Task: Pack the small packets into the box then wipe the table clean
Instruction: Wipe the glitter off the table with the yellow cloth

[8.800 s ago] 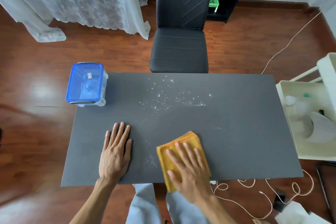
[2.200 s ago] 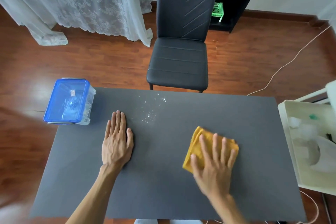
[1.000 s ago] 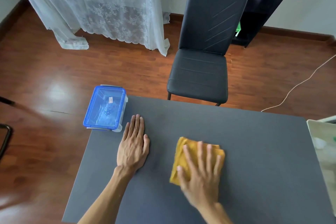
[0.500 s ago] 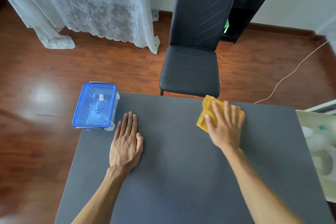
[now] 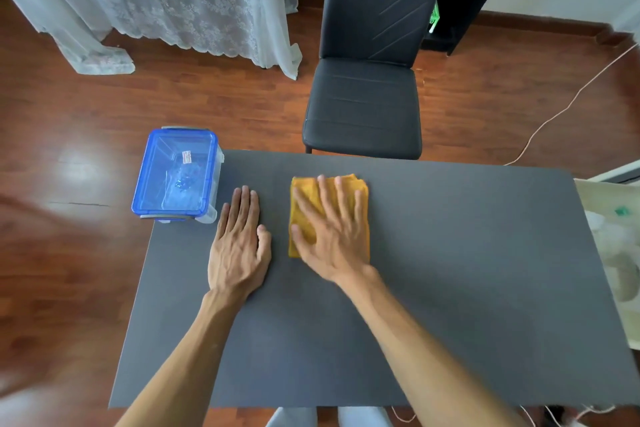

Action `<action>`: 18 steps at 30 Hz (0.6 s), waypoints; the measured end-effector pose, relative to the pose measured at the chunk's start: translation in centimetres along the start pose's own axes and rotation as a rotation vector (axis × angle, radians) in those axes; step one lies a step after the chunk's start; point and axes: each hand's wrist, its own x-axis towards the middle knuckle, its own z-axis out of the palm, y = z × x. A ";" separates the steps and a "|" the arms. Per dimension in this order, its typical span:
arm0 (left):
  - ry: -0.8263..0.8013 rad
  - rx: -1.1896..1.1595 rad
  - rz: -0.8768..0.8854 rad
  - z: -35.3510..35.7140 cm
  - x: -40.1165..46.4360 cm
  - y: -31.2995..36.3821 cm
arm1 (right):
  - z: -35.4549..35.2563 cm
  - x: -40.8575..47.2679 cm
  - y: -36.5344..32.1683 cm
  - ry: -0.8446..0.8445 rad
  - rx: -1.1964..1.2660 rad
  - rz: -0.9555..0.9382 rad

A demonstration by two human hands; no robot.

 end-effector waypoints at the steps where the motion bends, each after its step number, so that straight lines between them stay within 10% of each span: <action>1: 0.000 -0.033 0.004 -0.2 -0.3 -0.1 | 0.6 -3.0 -0.8 -0.017 0.022 -0.094; 5: -0.016 -0.048 0.119 -1.2 -2.8 -1.4 | 0.1 -12.4 5.5 -0.030 0.003 -0.042; 10: -0.011 -0.048 0.103 -2.1 -6.8 -3.6 | -2.1 -2.9 7.6 0.012 -0.004 0.447; 18: 0.017 -0.107 -0.007 -2.7 -8.1 -4.9 | 1.8 -8.1 -5.6 -0.055 0.059 -0.219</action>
